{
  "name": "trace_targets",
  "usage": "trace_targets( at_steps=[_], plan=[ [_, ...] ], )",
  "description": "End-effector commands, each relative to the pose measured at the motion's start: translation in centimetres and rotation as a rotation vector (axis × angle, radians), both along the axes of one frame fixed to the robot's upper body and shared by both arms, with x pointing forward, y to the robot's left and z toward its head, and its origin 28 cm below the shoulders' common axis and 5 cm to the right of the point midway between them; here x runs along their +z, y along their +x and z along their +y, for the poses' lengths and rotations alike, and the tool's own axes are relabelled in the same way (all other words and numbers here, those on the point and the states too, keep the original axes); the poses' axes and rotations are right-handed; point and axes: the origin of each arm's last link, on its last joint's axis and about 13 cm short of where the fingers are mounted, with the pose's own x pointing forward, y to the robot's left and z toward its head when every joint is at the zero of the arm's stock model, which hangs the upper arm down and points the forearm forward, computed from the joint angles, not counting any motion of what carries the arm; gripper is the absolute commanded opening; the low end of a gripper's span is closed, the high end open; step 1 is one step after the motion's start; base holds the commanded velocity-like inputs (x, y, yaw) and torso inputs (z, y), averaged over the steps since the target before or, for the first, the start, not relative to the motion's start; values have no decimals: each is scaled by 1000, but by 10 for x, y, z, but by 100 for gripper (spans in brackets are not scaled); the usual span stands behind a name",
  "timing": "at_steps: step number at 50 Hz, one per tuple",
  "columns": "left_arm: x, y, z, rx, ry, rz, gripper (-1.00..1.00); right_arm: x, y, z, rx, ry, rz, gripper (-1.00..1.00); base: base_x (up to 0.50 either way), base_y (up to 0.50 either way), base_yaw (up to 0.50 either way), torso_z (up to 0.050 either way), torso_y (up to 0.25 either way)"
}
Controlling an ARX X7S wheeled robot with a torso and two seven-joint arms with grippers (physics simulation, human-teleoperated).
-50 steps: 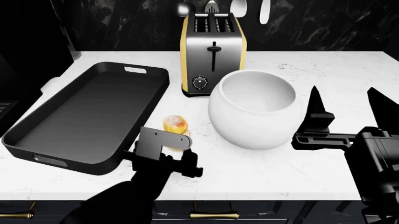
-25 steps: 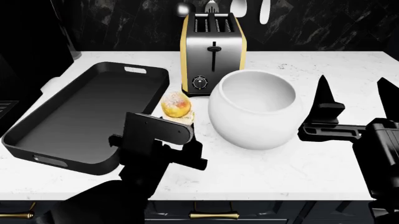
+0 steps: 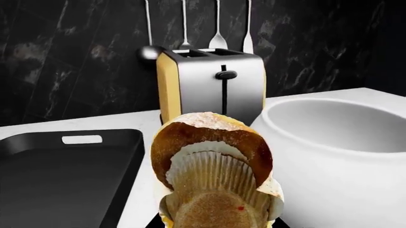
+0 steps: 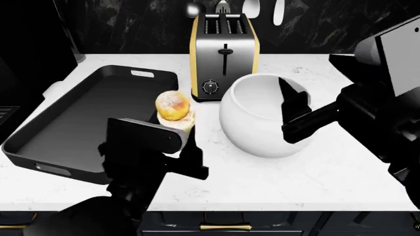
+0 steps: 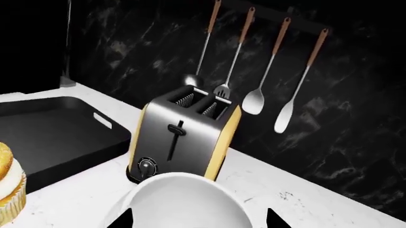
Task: Pick up the bowl with donut and place it on the tray. Pick up the cupcake and place it on the tray.
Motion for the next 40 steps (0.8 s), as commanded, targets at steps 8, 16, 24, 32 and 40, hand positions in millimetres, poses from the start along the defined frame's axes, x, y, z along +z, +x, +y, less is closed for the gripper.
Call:
trace_targets(
  at_steps=[8,16,24,32,40],
  plan=[
    [-5,0,6,10,-24,13,-100,22,42,-3,180,-95,174,100,0,0,0,0,0],
    [-7,0,6,4,-17,18,-100,7,62,3,220,-81,266,100,0,0,0,0,0],
    [-1,-5,7,10,3,2,-100,-1,72,10,268,-68,315,100,0,0,0,0,0],
    [4,-9,6,12,9,-15,-100,-10,80,16,311,-59,355,100,0,0,0,0,0],
    [1,-6,8,21,4,-9,-100,-18,86,22,334,-55,387,100,0,0,0,0,0]
  ],
)
